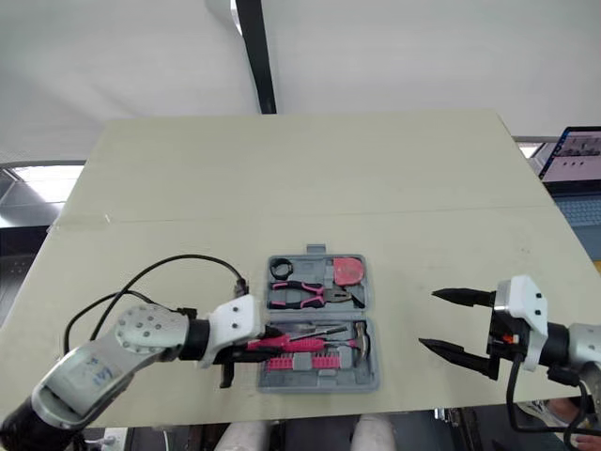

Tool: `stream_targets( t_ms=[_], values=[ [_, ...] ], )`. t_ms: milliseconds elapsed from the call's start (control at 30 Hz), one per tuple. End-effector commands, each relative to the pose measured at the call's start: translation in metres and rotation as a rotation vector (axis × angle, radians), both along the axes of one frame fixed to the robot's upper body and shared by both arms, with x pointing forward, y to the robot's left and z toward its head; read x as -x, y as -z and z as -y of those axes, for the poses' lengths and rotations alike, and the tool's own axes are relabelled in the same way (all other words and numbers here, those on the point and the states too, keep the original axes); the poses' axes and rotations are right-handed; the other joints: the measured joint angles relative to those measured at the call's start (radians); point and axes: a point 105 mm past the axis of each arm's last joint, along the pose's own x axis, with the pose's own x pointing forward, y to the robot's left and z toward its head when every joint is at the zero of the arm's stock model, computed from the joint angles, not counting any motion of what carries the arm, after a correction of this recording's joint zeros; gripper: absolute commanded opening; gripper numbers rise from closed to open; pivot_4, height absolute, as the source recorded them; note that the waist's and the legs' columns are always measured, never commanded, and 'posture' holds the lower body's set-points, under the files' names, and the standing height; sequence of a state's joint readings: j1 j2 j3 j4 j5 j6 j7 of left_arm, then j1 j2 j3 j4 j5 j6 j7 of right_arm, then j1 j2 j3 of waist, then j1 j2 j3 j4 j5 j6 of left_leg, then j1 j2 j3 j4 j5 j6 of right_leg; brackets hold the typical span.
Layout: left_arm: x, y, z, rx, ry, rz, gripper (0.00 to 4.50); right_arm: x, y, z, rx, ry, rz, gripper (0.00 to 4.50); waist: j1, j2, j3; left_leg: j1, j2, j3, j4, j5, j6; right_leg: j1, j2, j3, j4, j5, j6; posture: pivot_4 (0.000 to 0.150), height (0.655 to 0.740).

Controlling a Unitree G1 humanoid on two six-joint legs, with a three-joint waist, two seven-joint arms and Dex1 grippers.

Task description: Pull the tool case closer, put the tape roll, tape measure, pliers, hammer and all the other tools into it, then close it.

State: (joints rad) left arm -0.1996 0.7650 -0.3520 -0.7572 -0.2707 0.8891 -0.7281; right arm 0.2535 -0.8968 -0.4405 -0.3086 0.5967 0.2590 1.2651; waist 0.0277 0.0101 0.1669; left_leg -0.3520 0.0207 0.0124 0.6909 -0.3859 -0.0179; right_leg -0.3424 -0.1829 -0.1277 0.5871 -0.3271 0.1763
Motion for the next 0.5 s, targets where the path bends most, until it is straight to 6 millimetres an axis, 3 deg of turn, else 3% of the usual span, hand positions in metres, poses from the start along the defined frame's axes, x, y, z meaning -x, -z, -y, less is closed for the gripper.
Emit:
stream_targets(
  t_ms=[33,200,333,500],
  values=[
    [0.003,0.001,-0.006,0.016,-0.084,-0.011,0.60,0.002,-0.011,0.002,0.008,-0.020,0.031,4.50,0.000,0.000,0.000,0.000,0.000,0.000,0.000,0.000,0.000,0.000,0.000,0.000,0.000,0.000,0.000,0.150,0.7400],
    [0.017,0.017,-0.031,0.007,-0.196,-0.096,0.60,0.002,-0.012,0.004,0.010,-0.012,0.035,4.50,-0.002,0.000,0.000,0.000,0.000,0.000,0.000,0.000,0.000,0.000,0.000,0.000,-0.001,0.000,0.000,0.150,0.7400],
    [0.037,0.015,-0.017,0.049,-0.105,-0.123,0.60,0.001,-0.011,0.004,0.013,-0.008,0.035,4.50,0.011,-0.001,0.001,0.000,0.000,-0.001,0.001,0.000,0.000,0.001,0.000,0.000,-0.001,0.000,0.000,0.150,0.7400],
    [0.040,0.010,-0.004,0.047,-0.050,-0.081,0.60,-0.002,-0.012,0.003,0.015,-0.014,0.040,4.50,0.023,0.000,0.001,0.000,0.000,-0.001,0.002,0.000,0.000,0.002,0.000,0.000,-0.001,0.000,0.000,0.150,0.7400]
  ],
)
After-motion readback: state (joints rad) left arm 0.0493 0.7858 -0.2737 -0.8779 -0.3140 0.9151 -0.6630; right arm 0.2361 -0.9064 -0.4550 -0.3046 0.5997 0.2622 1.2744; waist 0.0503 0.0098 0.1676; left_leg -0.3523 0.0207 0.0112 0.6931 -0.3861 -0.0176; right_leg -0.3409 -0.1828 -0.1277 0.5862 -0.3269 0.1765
